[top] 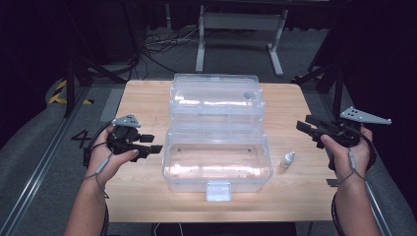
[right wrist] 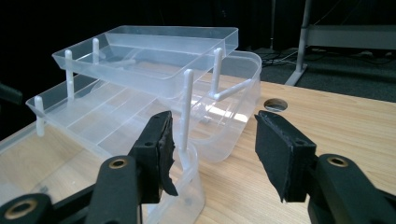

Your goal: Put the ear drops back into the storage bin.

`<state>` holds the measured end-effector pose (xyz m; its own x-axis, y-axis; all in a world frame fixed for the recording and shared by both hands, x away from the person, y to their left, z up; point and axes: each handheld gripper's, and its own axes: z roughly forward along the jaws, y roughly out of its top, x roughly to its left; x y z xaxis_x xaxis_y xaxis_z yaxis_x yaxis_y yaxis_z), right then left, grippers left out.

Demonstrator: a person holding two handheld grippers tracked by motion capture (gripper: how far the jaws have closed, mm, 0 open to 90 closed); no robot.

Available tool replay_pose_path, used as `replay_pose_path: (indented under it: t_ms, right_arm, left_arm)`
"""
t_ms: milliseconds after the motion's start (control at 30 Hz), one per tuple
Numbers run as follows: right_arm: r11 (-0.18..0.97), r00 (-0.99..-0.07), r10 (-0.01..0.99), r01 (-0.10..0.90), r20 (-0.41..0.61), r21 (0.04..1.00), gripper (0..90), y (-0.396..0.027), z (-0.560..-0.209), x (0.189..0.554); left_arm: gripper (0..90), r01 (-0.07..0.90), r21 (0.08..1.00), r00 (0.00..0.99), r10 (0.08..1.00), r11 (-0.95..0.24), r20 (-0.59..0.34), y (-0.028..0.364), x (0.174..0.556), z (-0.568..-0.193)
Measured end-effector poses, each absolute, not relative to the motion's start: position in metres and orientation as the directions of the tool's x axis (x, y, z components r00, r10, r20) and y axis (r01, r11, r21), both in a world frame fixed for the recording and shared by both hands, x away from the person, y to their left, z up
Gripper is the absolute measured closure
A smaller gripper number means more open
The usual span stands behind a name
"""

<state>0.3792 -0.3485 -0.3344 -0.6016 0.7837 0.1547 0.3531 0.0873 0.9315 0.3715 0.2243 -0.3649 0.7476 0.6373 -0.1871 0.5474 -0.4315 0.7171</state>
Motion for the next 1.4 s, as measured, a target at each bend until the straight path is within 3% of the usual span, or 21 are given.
replay_pose_path:
  t_ms: [600,667,1400]
  right_arm:
    - [0.174,-0.602,0.788,0.421,0.130,0.890,47.8,-0.353,-0.340,0.370]
    - [0.230,-0.610,0.785,0.450,0.109,0.863,47.8,-0.352,-0.342,0.371]
    - [0.395,-0.615,0.784,0.594,0.079,0.701,52.2,-0.344,-0.361,0.383]
  left_arm:
    - [44.7,0.546,0.719,0.742,0.647,-0.431,-0.176,0.228,0.372,-0.363]
    - [44.7,0.546,0.718,0.742,0.647,-0.432,-0.175,0.228,0.372,-0.363]
    - [44.6,0.574,0.697,0.723,0.666,-0.429,-0.185,0.233,0.371,-0.368]
